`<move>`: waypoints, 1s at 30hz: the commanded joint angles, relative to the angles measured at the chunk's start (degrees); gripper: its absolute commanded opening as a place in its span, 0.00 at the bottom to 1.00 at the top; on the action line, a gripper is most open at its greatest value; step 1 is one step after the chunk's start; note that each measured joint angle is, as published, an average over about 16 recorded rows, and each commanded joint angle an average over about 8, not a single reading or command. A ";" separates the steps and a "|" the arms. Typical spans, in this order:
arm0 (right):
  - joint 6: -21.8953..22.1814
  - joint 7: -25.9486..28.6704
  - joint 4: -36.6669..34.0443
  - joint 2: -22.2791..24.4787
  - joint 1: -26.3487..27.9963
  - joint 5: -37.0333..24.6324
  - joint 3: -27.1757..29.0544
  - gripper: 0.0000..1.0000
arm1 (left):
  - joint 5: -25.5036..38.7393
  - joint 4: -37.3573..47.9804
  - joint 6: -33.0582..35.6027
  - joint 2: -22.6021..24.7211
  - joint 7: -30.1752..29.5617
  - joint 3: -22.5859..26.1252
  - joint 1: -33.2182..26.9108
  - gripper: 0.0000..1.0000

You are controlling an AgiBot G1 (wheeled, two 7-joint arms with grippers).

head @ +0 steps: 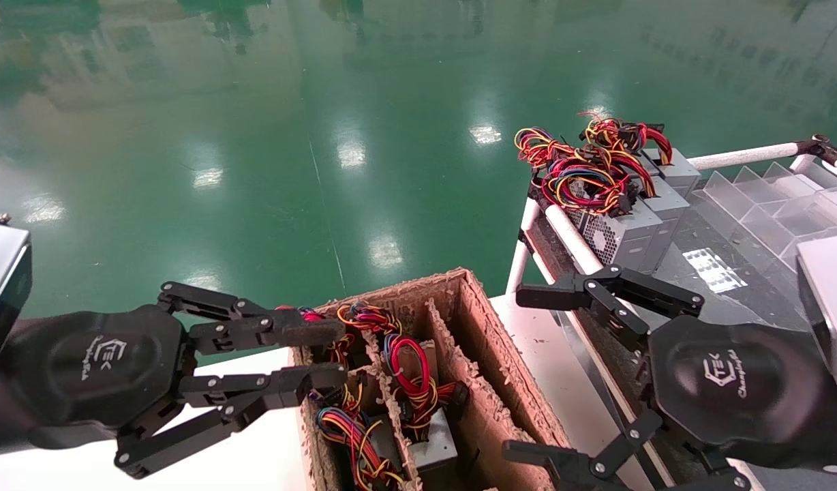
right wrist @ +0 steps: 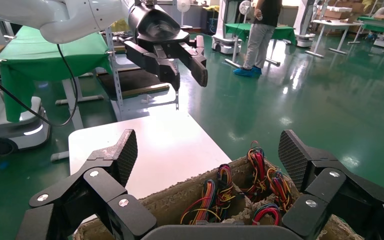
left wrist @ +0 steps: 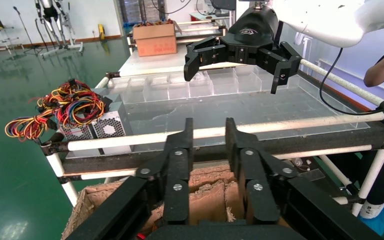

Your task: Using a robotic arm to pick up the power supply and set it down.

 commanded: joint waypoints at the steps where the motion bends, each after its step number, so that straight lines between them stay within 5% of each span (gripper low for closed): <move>1: 0.00 0.00 0.00 0.00 0.00 0.00 0.00 1.00 | 0.00 0.00 0.00 0.00 0.00 0.00 0.00 0.00; 9: 0.00 0.00 0.00 0.00 0.00 0.00 0.00 1.00 | 0.00 0.00 0.00 0.00 0.00 0.00 0.00 0.03; 17: 0.00 0.00 0.00 0.00 0.00 0.00 0.00 1.00 | 0.00 0.00 0.00 0.00 0.00 0.00 0.00 1.00; 30: 0.97 -0.49 -0.79 -0.12 -0.06 -1.16 -0.16 1.00 | 0.00 0.02 0.01 0.00 0.01 0.01 -0.01 1.00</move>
